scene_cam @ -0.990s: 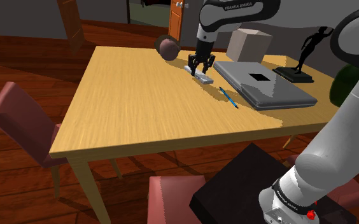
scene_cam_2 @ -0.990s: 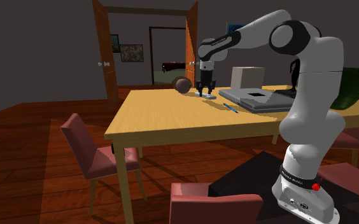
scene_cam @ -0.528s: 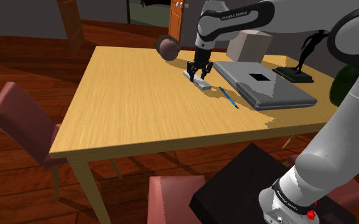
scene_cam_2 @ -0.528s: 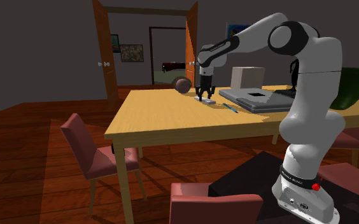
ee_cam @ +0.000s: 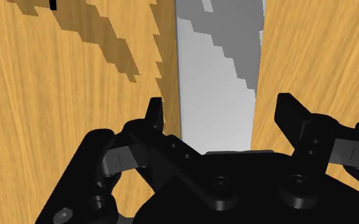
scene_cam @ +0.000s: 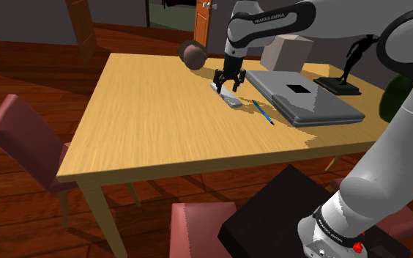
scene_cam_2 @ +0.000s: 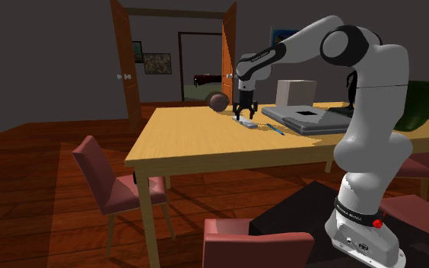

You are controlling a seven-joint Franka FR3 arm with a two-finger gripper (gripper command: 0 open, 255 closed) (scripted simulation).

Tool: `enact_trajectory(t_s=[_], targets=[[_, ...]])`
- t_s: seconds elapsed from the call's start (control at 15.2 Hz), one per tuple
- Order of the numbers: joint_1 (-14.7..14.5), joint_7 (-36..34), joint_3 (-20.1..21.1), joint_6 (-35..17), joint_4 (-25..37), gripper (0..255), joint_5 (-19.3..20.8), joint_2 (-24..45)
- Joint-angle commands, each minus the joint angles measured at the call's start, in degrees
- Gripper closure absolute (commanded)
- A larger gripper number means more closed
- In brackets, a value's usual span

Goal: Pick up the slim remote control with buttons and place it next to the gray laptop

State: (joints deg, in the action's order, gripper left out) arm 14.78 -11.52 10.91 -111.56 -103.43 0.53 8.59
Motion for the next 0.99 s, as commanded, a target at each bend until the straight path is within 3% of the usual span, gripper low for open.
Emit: enact_trajectory(t_s=[0.0,0.2,0.46,0.92], targets=[[0.00,0.00,0.00,0.00,0.00,0,0.00,0.00],[0.00,0.00,0.00,0.00,0.00,0,0.00,0.00],[0.06,0.14,0.01,7.04,6.09,0,-0.21,-0.97],[0.06,0.14,0.01,7.04,6.09,0,-0.21,-0.97]])
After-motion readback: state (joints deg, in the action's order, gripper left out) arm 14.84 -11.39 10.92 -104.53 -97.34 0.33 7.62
